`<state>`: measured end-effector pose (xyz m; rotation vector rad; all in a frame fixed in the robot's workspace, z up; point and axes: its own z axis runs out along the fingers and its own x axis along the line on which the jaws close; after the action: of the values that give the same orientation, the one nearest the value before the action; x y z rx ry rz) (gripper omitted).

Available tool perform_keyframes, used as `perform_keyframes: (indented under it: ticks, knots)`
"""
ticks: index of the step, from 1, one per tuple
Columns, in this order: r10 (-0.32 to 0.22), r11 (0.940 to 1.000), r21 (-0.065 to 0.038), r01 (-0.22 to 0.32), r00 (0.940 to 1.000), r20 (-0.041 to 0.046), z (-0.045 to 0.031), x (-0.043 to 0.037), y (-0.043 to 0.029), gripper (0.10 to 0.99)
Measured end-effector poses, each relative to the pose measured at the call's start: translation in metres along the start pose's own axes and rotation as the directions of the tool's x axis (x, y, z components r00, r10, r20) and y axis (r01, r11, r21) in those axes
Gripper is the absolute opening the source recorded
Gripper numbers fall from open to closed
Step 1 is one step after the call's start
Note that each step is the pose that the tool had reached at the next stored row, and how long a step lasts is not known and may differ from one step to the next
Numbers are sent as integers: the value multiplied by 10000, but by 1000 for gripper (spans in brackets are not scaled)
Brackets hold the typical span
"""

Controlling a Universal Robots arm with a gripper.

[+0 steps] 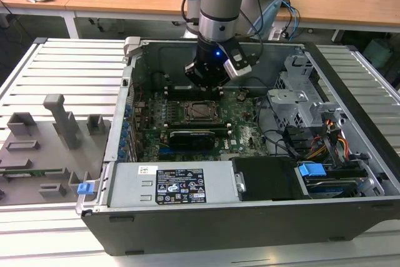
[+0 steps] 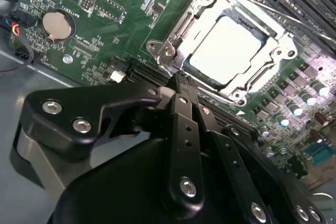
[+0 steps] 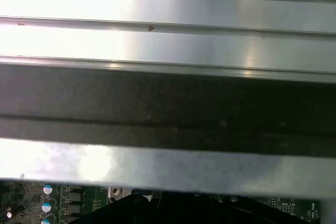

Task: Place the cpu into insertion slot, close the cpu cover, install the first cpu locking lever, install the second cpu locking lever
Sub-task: 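Install the first cpu locking lever, then install the second cpu locking lever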

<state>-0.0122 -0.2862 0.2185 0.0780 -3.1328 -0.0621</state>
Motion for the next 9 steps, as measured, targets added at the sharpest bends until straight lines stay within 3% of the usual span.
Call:
perform_keyframes:
  ticks: [9]
  knots:
    - [0,10000,1,0,10000,0,-2,2,-48,110]
